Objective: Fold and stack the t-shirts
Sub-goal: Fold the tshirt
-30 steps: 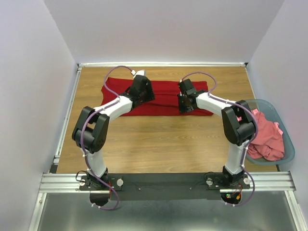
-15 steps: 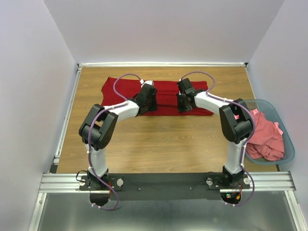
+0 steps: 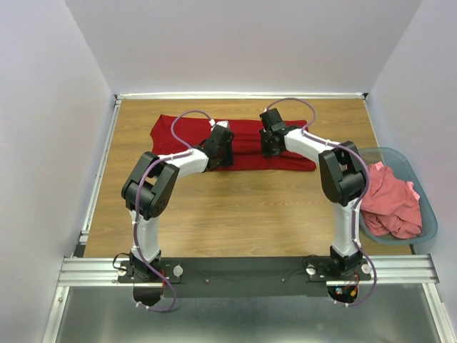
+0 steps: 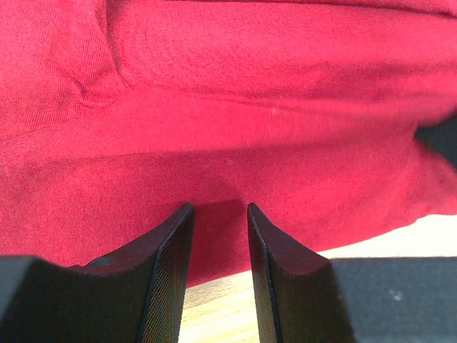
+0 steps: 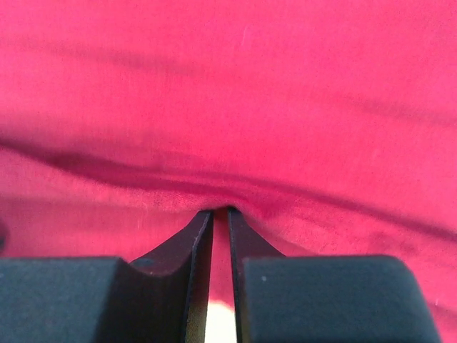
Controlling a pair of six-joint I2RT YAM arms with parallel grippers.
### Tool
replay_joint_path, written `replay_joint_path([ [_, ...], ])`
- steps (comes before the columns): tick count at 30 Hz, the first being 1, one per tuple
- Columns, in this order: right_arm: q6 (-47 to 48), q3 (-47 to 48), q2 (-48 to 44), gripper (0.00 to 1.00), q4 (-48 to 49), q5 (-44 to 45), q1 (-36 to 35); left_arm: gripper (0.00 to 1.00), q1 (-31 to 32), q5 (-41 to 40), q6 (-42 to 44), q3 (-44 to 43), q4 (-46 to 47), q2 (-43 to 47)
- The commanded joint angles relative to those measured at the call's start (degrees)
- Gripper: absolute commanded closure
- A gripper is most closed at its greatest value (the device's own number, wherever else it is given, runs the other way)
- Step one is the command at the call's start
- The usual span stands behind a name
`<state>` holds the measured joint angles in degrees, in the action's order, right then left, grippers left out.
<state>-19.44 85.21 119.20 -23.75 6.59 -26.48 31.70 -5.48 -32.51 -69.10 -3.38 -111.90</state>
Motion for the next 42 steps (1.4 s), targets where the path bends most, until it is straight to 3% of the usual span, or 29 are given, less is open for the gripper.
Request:
replay_joint_path([
  [1,2.39,5.66,3.58,0.77,0.54,4.39,2.3,0.55,0.38,-0.15,0.96,-0.07,-4.01,-1.92],
  [6,3.62,12.59,7.7,0.64,0.54,5.27,5.91,0.55,0.55,-0.24,1.4,0.37,-4.44,-1.48],
  [11,4.67,14.73,7.2,0.6,-0.33,5.1,9.17,0.55,0.64,0.29,1.4,0.99,-4.97,-0.69],
  [16,5.91,7.25,-1.58,0.43,-0.77,4.31,9.25,0.51,0.47,0.47,-1.06,1.25,-6.46,3.25],
  [20,4.77,-4.67,-10.46,0.32,-1.13,5.45,9.25,0.35,-1.02,-0.68,-3.69,0.9,-8.31,8.26],
  [27,1.96,-14.62,-17.15,0.33,-1.21,4.22,10.13,0.32,-12.7,-2.7,-7.21,5.36,-9.19,16.88],
  [28,1.6,-15.16,-16.98,0.33,-1.3,3.87,10.83,0.32,-17.24,-2.7,-7.48,6.08,-8.84,17.15],
  [31,1.16,-15.95,-16.89,0.41,-1.21,2.99,11.19,0.39,-23.33,-4.01,-6.51,7.23,-8.49,16.54],
  [36,0.81,-15.25,-15.67,0.55,-1.21,3.51,11.45,0.57,-27.74,-4.54,-6.6,6.7,-8.93,13.2],
  [42,-0.33,-15.77,-13.29,0.6,-1.21,4.22,12.41,0.66,-32.74,-5.86,-6.16,11.51,-7.62,11.44],
])
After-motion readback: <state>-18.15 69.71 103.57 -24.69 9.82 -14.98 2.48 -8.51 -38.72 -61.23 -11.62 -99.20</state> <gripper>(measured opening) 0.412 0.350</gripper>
